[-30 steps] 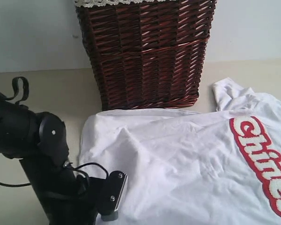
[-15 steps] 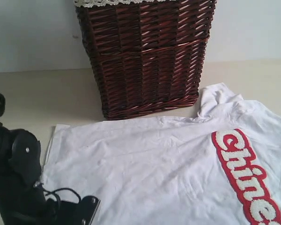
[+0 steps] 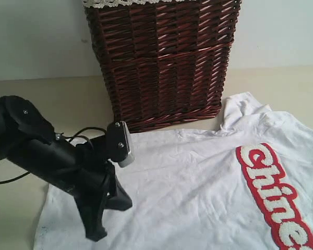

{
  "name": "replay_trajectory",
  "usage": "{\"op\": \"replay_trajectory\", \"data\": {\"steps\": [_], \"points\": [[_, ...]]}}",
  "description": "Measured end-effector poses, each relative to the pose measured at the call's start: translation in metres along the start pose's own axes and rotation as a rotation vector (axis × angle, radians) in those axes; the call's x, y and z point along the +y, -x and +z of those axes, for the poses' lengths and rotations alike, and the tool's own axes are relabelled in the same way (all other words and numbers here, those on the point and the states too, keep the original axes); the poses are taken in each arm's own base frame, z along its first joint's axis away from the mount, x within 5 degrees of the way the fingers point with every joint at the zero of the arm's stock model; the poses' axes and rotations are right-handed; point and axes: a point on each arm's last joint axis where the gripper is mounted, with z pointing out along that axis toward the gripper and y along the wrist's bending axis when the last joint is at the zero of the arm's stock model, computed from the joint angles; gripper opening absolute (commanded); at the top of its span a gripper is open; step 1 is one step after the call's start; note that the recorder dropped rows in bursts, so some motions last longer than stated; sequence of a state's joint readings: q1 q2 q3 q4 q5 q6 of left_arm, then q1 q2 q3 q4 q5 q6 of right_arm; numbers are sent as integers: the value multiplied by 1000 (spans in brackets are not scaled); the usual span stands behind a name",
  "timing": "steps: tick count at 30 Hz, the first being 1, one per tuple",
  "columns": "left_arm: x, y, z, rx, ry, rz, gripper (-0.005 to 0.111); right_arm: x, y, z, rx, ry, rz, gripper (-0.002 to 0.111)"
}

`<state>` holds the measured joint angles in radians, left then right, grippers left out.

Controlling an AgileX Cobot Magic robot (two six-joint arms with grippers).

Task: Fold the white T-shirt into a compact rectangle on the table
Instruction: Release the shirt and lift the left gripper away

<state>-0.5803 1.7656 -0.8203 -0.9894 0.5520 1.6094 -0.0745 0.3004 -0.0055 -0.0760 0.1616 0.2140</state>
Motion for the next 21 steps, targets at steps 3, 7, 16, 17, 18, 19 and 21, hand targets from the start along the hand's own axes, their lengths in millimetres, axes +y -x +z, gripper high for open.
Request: {"op": "replay_trajectory", "data": {"steps": [3,7,16,17,18,19,21], "points": [[15,-4,12,2,118,3,0,0,0,0,0,0,0,0],[20,-15,25,53,133,34,0,0,0,0,0,0,0,0],[4,-15,29,35,-54,47,0,0,0,0,0,0,0,0],[4,-15,29,35,-59,47,0,0,0,0,0,0,0,0],[4,-15,29,34,-57,45,0,0,0,0,0,0,0,0],[5,-14,28,28,-45,39,0,0,0,0,0,0,0,0],[10,-7,20,-4,42,7,0,0,0,0,0,0,0,0]]}}
